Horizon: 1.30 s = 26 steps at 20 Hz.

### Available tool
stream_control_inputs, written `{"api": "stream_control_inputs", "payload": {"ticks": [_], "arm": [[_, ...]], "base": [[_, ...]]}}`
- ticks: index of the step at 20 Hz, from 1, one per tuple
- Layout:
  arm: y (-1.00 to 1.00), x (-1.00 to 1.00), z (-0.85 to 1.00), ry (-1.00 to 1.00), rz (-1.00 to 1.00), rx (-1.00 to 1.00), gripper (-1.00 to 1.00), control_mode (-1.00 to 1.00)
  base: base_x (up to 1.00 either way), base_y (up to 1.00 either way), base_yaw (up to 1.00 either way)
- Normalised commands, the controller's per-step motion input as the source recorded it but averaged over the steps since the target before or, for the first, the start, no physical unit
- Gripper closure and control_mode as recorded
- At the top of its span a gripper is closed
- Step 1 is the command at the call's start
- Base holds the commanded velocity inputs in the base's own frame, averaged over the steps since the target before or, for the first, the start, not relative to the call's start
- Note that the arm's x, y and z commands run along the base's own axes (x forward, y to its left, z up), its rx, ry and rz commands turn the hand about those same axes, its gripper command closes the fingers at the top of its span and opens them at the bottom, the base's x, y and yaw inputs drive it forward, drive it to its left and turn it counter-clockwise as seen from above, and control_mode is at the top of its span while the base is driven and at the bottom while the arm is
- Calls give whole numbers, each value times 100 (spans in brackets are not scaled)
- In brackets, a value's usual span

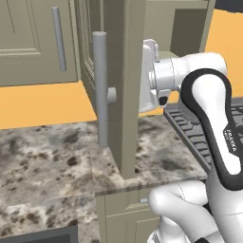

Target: Pick the sponge and dish brush from the cabinet and place them on the counter.

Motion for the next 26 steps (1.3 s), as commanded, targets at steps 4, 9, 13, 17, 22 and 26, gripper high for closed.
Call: {"api": "stream_control_inputs", "payload": {"ticks": [4, 9, 13, 17, 22, 26], "arm": [[43, 12, -11, 0, -11, -5, -100, -100], [30, 8, -13, 0, -10, -3, -100, -100], [15, 1, -9, 0, -10, -1, -100, -100], [2, 0, -4, -1, -9, 0, -100, -100], [-10, -9, 0, -1, -5, 0, -100, -100], [-48, -25, 0, 0, 0, 0, -100, -100]], "base": [[0, 0, 0], [0, 0, 0], [0, 0, 0], [0, 0, 0], [0, 0, 0], [0, 0, 0]]}}
